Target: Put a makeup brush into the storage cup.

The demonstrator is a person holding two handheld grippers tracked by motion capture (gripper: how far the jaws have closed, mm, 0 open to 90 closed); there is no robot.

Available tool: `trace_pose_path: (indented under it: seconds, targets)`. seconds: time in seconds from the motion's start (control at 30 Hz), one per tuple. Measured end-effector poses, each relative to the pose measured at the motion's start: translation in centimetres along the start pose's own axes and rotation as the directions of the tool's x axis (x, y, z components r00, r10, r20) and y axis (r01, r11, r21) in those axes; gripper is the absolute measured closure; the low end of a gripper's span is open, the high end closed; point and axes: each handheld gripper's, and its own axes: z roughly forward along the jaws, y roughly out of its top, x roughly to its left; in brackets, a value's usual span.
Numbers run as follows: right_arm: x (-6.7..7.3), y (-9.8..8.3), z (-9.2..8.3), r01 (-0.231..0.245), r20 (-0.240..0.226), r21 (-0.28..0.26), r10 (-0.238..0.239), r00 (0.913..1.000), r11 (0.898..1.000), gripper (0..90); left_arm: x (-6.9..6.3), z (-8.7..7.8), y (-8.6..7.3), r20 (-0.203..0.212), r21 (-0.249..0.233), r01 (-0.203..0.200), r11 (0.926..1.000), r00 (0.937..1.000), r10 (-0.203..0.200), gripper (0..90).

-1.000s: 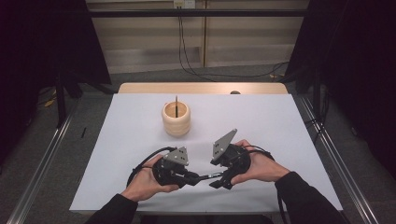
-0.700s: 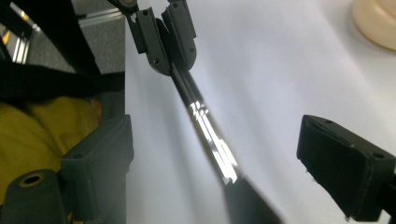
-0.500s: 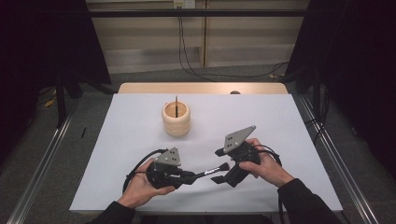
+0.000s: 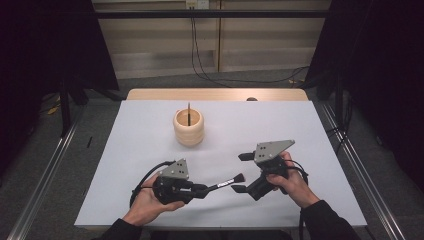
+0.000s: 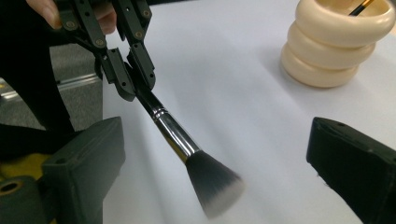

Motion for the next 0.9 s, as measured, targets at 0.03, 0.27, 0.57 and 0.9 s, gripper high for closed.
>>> trace_pose_path:
  seconds: [0.03, 0.27, 0.57, 0.9]
  targets:
    - [0.0, -0.1, -0.2, 0.001, 0.009, -0.011, -0.001, 1.0000, 1.000, 6.2, 0.0, -0.1, 0.0, -0.002, -0.003, 0.001, 1.0000, 1.0000, -0.001, 79.7]
    - [-0.2, -0.7, -0.7, -0.020, 0.047, -0.086, 0.024, 0.9986, 0.996, 8.8, -0.1, -0.5, 0.0, -0.007, -0.038, 0.005, 0.9993, 1.0000, -0.005, 79.6]
    - [0.0, -1.1, -0.9, -0.046, 0.029, -0.169, 0.051, 0.9983, 0.985, 9.7, 0.0, -0.8, 0.0, -0.025, -0.063, -0.002, 0.9980, 0.9997, 0.001, 79.7]
    - [0.0, -2.0, -1.4, -0.067, 0.014, -0.254, 0.073, 0.9972, 0.965, 15.2, -0.6, -0.9, 0.1, -0.036, -0.108, -0.016, 0.9940, 0.9993, 0.012, 79.7]
